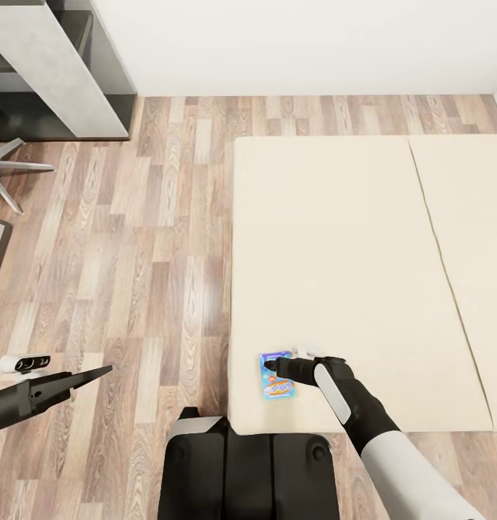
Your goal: Put all the toys in the child's room - the three board games (two on the bed and one on the table), the two jigsaw puzzles on the table, and the tennis ball on the table - inside the toy box on the table in the child's room.
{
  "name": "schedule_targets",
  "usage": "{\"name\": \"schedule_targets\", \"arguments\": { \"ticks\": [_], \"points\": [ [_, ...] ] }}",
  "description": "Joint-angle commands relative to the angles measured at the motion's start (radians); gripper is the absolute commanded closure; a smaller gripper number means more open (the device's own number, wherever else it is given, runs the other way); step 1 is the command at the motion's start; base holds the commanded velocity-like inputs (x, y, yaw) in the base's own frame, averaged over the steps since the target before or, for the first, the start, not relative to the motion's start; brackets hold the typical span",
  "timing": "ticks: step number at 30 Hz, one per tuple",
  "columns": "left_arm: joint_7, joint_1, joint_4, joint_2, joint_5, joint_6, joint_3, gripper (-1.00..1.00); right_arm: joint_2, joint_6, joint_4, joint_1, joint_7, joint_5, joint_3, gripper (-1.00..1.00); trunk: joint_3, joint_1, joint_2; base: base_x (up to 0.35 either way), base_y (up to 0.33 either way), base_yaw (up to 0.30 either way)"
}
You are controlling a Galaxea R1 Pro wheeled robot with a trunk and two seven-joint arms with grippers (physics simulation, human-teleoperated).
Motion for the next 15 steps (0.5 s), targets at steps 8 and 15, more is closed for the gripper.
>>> {"name": "schedule_targets", "arguments": {
  "ticks": [8,15],
  "points": [
    [-0.004,0.000,0.000,0.000,-0.001,0.011,0.000,-1.00,0.000,0.005,-0.001,0.000,0.004,0.005,-0.001,-1.00,-0.001,0.001,-0.002,0.000,0.007,0.000],
    [-0.004,0.000,0.000,0.000,-0.001,0.011,0.000,-1.00,0.000,0.004,0.000,0.000,0.004,0.005,-0.001,-1.00,-0.001,0.001,-0.002,0.000,0.000,0.000]
  ]
}}
